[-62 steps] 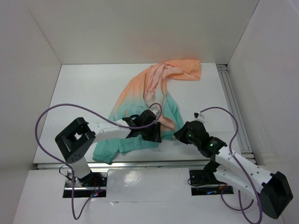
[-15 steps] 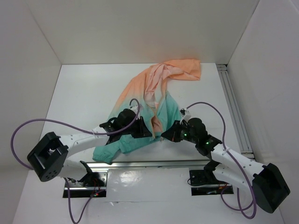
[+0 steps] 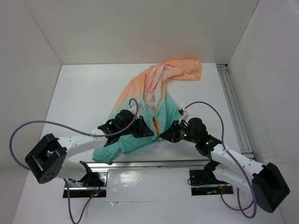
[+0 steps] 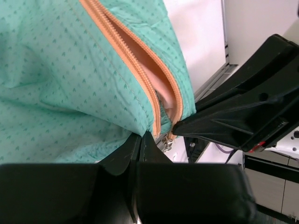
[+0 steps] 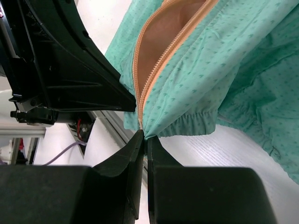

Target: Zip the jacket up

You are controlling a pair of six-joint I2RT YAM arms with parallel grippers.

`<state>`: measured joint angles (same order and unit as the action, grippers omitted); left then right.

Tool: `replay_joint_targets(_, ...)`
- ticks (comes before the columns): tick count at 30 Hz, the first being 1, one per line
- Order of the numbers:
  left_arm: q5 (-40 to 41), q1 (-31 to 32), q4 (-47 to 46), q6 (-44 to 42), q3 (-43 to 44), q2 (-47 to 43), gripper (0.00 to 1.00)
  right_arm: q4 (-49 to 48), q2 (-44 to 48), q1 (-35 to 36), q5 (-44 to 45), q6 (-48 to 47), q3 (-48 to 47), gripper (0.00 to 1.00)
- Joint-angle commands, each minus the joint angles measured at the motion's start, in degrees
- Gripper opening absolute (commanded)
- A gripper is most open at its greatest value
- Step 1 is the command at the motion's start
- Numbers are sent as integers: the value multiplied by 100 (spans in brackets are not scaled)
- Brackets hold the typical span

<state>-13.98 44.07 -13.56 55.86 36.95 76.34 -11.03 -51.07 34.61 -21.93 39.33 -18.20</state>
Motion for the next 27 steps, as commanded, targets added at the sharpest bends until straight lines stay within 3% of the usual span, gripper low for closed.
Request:
replay_joint_targets(1,-184,74,-568,48,-21,-93,0,-505,141,-25,-136,4,79,0)
replay_joint_targets(27,-369,128,-946,163,-355,-198,0,-1349,80,-77,-136,400,413,0)
